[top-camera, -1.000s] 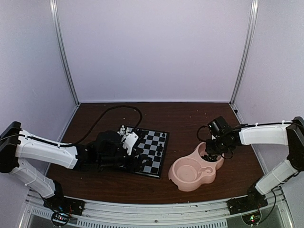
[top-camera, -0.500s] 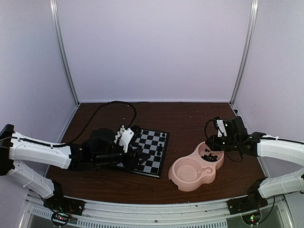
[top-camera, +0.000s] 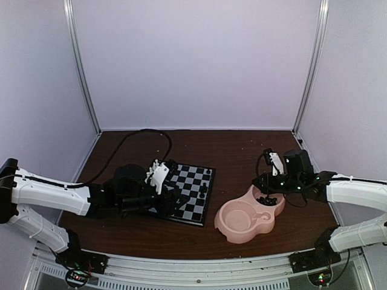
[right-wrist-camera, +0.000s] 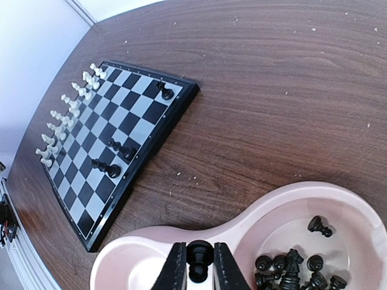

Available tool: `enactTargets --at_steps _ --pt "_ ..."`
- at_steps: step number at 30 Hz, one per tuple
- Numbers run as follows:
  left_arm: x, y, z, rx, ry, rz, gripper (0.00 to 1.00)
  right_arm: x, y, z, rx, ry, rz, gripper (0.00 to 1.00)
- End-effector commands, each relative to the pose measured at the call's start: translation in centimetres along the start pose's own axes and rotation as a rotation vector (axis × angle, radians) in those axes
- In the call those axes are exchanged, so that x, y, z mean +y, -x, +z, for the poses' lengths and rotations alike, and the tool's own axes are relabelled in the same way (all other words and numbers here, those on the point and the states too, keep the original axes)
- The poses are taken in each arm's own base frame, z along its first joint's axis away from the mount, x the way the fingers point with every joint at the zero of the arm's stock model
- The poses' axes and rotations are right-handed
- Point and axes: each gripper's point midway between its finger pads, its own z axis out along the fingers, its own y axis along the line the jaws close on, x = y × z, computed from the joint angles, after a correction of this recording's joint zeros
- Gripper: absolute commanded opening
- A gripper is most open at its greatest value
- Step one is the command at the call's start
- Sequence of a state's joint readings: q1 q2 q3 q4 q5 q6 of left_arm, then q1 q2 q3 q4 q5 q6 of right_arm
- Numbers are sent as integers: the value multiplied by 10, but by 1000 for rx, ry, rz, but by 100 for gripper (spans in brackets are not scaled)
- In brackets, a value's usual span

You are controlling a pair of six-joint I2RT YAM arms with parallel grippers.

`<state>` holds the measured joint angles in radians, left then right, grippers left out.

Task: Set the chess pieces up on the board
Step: Pick up the pawn from the storage box, then place the pawn on the chessboard.

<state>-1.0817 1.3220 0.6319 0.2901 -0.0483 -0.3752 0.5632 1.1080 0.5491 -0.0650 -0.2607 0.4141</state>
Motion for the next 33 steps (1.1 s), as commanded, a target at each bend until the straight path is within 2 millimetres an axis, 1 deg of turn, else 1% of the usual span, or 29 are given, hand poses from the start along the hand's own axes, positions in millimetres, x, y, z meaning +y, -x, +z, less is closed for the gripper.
enactTargets --at_steps 1,4,9,12,16,18,19,21,22,23,24,25,28,31,33 --pt "10 10 -1 -52 58 -32 64 15 3 7 8 32 -51 10" --pt "21 10 -2 -53 98 -67 64 33 -1 12 32 41 -122 10" --pt "41 9 -7 -58 140 -134 64 82 -8 15 36 81 -302 11" --pt "53 8 -8 -59 153 -183 64 112 -15 22 62 115 -367 11" --pt "60 6 -11 -62 177 -185 64 144 -17 39 91 126 -425 11" --pt "63 7 -14 -70 195 -185 64 160 -20 51 111 129 -447 10" --pt "64 7 -15 -76 205 -183 64 164 -25 61 131 117 -462 9" --pt "67 8 -19 -83 219 -179 64 179 -24 71 141 110 -487 7" --pt "68 9 -20 -88 224 -177 64 181 -24 78 143 88 -503 7" --pt "68 11 -22 -95 228 -178 64 182 -29 88 157 69 -520 7" --pt "70 10 -24 -96 236 -177 64 187 -27 93 156 63 -529 7" --pt "71 11 -25 -99 242 -177 64 186 -31 100 168 51 -537 7" --pt "74 11 -28 -114 257 -181 64 190 -37 119 180 43 -536 7" --pt "77 10 -30 -127 271 -182 64 192 -45 134 200 37 -542 7" --pt "80 9 -31 -131 292 -181 64 193 -50 139 207 29 -556 7"
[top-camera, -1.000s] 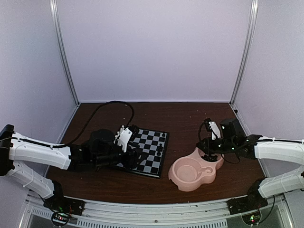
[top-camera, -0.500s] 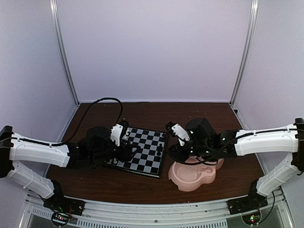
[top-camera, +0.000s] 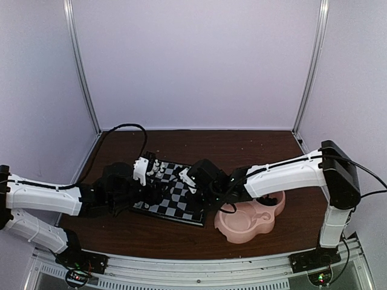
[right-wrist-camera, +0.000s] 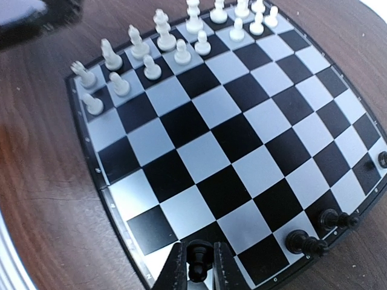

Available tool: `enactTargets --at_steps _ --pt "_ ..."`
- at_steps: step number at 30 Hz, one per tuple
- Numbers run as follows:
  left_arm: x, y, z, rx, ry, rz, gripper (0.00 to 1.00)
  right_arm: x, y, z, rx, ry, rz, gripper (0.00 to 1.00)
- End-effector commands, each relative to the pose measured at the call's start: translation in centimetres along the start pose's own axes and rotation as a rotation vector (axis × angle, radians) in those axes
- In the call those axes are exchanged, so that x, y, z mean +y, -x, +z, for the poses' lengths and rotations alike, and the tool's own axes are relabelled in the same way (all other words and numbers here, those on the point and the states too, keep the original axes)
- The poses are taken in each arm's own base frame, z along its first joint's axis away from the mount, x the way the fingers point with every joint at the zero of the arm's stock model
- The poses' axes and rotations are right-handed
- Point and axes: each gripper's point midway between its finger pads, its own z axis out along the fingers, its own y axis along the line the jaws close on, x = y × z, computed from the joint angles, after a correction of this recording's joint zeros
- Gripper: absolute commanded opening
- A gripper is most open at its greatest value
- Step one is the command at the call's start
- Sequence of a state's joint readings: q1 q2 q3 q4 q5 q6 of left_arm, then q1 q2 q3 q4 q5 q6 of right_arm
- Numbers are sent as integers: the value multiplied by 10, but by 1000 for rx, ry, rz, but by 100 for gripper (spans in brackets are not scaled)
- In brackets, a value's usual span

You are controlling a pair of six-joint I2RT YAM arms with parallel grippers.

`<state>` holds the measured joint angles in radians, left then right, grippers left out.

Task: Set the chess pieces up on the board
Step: Place the pawn on the chessboard.

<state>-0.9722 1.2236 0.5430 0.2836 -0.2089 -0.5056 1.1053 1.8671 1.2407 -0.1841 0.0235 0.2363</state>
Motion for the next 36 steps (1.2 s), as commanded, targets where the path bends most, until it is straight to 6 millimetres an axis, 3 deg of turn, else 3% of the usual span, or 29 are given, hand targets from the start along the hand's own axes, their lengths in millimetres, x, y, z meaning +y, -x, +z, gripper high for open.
enactTargets --at_steps 1,11,17,25,32,36 --pt "9 9 -3 -58 46 -14 64 0 1 12 3 -46 -30 7" --pt "11 12 -5 -66 54 -8 64 6 -20 40 77 -99 -104 14" --pt "11 13 -6 -67 53 -2 64 10 -17 34 64 -103 -114 38" --pt "10 13 -6 -68 52 8 64 15 2 -1 -26 -75 -105 44" --pt "5 13 -3 -48 30 34 64 0 18 -43 -174 -108 -70 44" --pt "-12 10 3 2 -45 67 64 -18 24 -64 -240 -186 -28 42"
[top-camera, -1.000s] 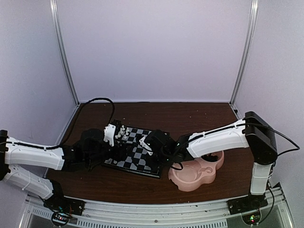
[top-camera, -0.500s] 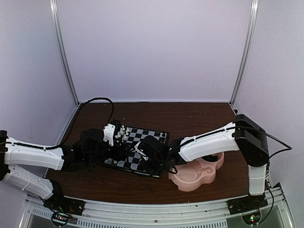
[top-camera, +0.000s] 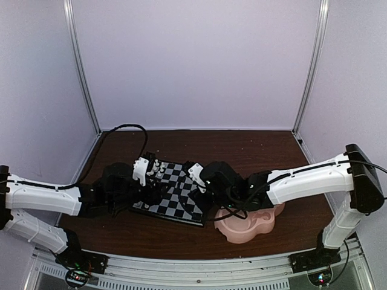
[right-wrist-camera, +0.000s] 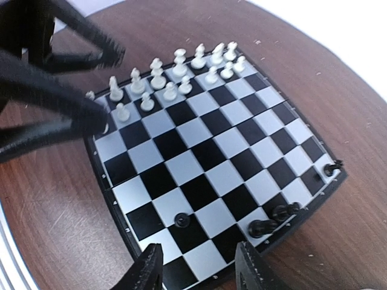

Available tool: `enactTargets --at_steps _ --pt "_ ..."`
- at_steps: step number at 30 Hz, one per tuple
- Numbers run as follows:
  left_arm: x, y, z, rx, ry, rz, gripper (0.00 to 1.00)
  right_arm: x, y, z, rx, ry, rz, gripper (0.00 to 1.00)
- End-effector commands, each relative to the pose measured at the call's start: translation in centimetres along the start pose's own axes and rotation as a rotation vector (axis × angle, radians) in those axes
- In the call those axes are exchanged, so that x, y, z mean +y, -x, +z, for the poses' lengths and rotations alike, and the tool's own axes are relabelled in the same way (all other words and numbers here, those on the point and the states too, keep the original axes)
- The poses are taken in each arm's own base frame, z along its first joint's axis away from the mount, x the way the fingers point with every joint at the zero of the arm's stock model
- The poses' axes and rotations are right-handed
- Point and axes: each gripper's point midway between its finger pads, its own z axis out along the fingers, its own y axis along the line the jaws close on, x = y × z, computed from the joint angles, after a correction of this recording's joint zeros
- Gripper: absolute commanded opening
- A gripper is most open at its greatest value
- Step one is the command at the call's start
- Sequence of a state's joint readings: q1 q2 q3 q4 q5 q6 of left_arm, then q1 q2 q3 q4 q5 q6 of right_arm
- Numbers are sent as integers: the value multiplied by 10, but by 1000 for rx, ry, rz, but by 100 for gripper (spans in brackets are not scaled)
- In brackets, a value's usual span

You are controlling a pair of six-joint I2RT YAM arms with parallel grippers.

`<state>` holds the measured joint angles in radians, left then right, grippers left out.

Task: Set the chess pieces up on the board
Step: Place the pawn on the chessboard.

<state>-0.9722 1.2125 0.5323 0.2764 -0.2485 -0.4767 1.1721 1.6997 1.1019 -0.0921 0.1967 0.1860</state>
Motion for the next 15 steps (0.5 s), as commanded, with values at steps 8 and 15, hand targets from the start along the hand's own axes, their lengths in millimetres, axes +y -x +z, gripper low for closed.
enactTargets --at_steps 8,15 --pt "-47 -8 22 134 -137 142 64 -73 22 -56 -195 -336 117 41" --pt "-61 -26 40 225 -163 182 64 -109 20 -79 -246 -482 173 47"
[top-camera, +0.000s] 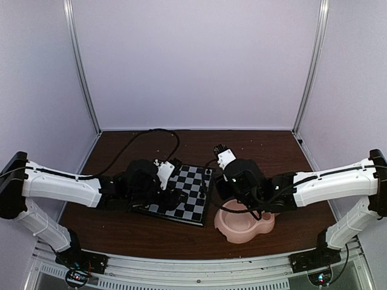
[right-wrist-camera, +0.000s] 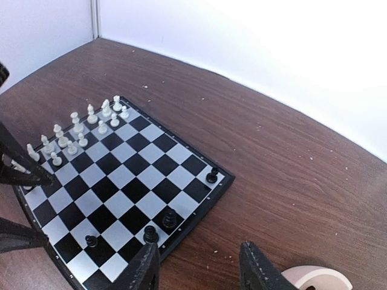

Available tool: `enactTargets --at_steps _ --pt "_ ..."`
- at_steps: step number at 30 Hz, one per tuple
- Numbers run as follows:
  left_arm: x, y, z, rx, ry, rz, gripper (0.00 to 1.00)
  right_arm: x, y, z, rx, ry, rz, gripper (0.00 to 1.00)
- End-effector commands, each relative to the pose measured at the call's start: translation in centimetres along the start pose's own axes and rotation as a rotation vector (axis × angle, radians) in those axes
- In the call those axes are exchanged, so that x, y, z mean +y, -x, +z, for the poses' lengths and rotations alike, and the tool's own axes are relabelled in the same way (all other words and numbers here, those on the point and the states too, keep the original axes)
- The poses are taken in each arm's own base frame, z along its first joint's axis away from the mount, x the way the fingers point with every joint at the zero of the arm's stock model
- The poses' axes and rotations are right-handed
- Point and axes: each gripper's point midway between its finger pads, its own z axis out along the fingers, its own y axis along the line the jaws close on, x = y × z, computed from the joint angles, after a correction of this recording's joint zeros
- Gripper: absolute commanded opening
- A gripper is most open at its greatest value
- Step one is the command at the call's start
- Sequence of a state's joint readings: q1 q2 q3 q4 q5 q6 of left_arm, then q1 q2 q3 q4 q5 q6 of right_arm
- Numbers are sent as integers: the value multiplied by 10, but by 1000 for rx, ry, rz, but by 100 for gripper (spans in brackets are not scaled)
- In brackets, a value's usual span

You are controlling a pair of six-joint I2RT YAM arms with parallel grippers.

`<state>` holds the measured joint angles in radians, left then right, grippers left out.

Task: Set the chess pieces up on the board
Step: Place the pawn on the chessboard, then pick up the pawn from the chessboard.

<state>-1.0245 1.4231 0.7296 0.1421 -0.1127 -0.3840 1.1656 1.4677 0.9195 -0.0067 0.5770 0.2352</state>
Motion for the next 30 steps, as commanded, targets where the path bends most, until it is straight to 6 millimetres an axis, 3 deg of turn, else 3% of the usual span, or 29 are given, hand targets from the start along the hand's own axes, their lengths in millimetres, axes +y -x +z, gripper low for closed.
enactTargets --at_steps 1,7,20,30 --pt "-10 0 10 53 -19 44 64 -33 8 -4 -48 -144 57 47" --pt "7 -9 21 194 122 27 58 -36 8 -3 -48 -148 71 46" --pt "-5 -33 44 333 92 32 46 -41 7 0 -22 -197 39 46" --pt "-5 -41 49 398 118 31 38 -40 5 4 -9 -210 23 45"
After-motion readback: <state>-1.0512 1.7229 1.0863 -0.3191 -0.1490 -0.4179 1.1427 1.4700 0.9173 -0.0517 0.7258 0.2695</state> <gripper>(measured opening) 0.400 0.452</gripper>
